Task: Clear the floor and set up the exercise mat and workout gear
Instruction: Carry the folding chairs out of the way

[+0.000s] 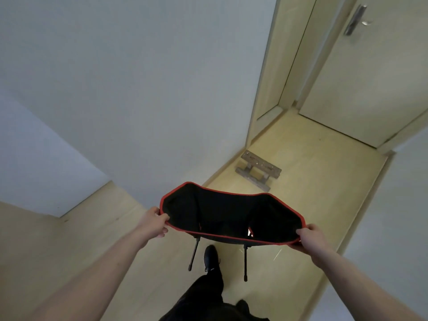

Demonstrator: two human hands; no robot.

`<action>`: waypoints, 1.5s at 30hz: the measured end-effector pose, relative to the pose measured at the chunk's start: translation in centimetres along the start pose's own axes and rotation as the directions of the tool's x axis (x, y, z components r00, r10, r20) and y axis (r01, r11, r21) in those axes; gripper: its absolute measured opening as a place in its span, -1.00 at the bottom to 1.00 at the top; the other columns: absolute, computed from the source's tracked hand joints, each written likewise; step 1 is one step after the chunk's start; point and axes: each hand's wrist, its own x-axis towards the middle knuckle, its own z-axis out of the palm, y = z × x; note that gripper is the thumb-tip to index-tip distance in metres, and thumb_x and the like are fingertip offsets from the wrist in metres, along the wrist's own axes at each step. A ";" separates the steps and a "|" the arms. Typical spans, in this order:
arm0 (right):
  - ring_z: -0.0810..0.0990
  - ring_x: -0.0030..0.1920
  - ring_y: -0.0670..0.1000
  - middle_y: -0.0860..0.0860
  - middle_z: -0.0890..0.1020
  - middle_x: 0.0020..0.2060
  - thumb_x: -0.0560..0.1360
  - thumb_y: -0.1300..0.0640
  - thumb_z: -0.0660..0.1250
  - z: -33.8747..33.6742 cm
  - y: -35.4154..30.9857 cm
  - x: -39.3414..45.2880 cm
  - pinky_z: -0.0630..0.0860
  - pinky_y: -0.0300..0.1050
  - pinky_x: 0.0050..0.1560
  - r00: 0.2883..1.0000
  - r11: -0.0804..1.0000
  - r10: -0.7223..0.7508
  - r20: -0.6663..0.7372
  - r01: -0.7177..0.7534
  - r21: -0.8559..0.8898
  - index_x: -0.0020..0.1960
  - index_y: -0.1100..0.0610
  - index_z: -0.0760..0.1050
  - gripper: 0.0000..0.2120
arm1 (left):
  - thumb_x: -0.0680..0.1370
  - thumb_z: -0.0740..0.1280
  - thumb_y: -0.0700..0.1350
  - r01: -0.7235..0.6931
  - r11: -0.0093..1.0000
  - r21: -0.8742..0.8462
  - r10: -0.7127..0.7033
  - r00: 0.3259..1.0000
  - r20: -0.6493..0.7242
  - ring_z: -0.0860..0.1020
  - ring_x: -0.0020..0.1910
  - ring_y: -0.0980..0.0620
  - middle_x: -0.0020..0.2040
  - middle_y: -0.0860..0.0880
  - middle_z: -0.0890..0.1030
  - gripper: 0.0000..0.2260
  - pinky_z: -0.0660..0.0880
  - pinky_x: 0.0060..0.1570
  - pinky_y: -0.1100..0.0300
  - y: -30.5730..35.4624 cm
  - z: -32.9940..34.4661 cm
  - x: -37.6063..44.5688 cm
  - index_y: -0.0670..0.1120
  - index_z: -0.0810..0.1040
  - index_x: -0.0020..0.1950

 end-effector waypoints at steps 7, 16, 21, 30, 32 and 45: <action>0.69 -0.06 0.28 0.29 0.59 0.02 0.62 0.35 0.21 0.5 -3.5 6.5 0.68 0.24 -0.01 0.993 0.996 0.089 -0.072 -0.087 0.031 0.18 0.27 0.40 -0.85 | 0.61 0.24 -0.22 0.007 0.996 0.091 -0.018 0.992 0.121 0.52 -0.34 -0.07 -0.17 -0.19 0.57 -0.93 0.48 -0.39 0.14 6.4 2.7 8.5 -0.16 0.38 0.07; 0.64 -0.03 0.27 0.25 0.52 0.01 0.59 0.42 0.16 0.1 -6.0 12.4 0.66 0.19 -0.04 0.980 0.976 0.175 -0.093 -0.161 0.147 0.25 0.29 0.35 -0.75 | 0.62 0.20 -0.26 0.046 0.987 0.151 -0.069 0.986 0.151 0.52 -0.30 -0.09 -0.21 -0.19 0.57 -0.90 0.47 -0.38 0.13 14.0 7.4 15.6 -0.15 0.39 0.12; 0.61 0.05 0.33 0.29 0.51 0.10 0.53 0.49 0.11 0.4 -7.2 15.8 0.64 0.08 -0.20 0.971 0.955 0.228 -0.073 -0.209 0.210 0.22 0.32 0.34 -0.72 | 0.60 0.16 -0.31 0.042 0.981 0.189 -0.064 0.992 0.111 0.44 -0.41 -0.05 -0.31 -0.17 0.49 -0.86 0.39 -0.53 0.22 17.6 10.4 18.8 -0.18 0.37 0.14; 0.63 0.10 0.30 0.29 0.54 0.18 0.50 0.47 0.14 3.1 -6.6 21.8 0.70 0.00 -0.28 0.944 0.900 0.329 -0.038 -0.301 0.314 0.28 0.34 0.36 -0.64 | 0.39 0.34 -0.17 0.031 0.985 0.169 -0.042 0.997 0.062 0.52 -0.29 -0.12 -0.15 -0.25 0.55 -0.70 0.56 -0.30 0.11 21.4 14.4 24.7 -0.19 0.39 0.08; 0.61 0.11 0.28 0.26 0.52 0.18 0.50 0.47 0.12 4.1 -6.9 22.2 0.71 0.10 -0.13 0.940 0.897 0.338 -0.043 -0.308 0.315 0.27 0.30 0.35 -0.64 | 0.40 0.36 -0.23 0.023 0.979 0.203 -0.026 1.000 0.015 0.59 -0.22 -0.17 -0.09 -0.29 0.60 -0.70 0.63 -0.20 -0.03 21.2 14.4 26.5 -0.20 0.40 0.09; 0.61 -0.10 0.20 0.25 0.51 0.07 0.54 0.50 0.14 9.3 -4.6 20.4 0.65 0.07 -0.18 0.921 0.823 0.388 -0.045 -0.324 0.467 0.17 0.25 0.33 -0.73 | 0.65 0.23 -0.20 -0.020 0.980 0.198 0.024 1.000 -0.015 0.53 -0.26 -0.12 -0.13 -0.21 0.55 -0.84 0.52 -0.25 0.05 23.1 13.8 30.8 -0.15 0.37 0.22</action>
